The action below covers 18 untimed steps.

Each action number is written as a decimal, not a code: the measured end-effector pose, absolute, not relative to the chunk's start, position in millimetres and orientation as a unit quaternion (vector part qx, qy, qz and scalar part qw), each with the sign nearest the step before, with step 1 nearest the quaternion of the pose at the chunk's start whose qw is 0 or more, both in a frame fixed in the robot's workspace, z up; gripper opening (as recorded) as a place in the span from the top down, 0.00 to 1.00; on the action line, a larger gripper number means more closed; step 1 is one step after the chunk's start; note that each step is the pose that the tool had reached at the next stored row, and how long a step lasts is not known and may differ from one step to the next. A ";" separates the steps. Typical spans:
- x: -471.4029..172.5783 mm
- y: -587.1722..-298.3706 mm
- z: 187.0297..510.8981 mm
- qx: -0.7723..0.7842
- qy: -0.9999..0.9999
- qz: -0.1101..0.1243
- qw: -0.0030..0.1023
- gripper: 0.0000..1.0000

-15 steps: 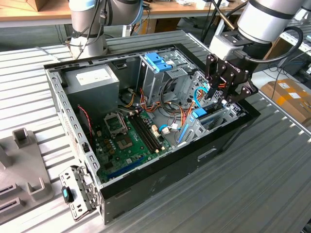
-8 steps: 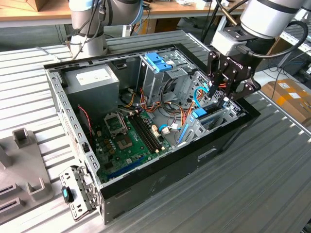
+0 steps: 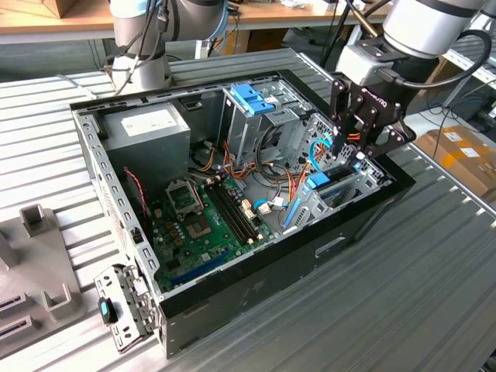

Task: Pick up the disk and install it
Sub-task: 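Insert the first disk wire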

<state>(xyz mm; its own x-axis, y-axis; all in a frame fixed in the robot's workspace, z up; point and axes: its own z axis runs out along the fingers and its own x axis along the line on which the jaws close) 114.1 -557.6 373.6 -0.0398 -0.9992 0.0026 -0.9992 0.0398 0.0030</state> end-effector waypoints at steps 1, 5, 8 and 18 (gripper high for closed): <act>114.3 -556.6 373.6 0.693 -0.721 0.000 0.002 0.58; 114.9 -552.7 373.6 0.693 -0.721 0.000 0.002 0.58; 115.5 -551.6 373.6 0.693 -0.721 0.000 0.002 0.58; 121.5 -550.9 373.6 0.693 -0.721 0.000 0.002 0.58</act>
<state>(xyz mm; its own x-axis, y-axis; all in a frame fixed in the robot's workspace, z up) 121.5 -550.9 373.6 -0.0398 -0.9992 0.0033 -0.9992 0.0399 0.0029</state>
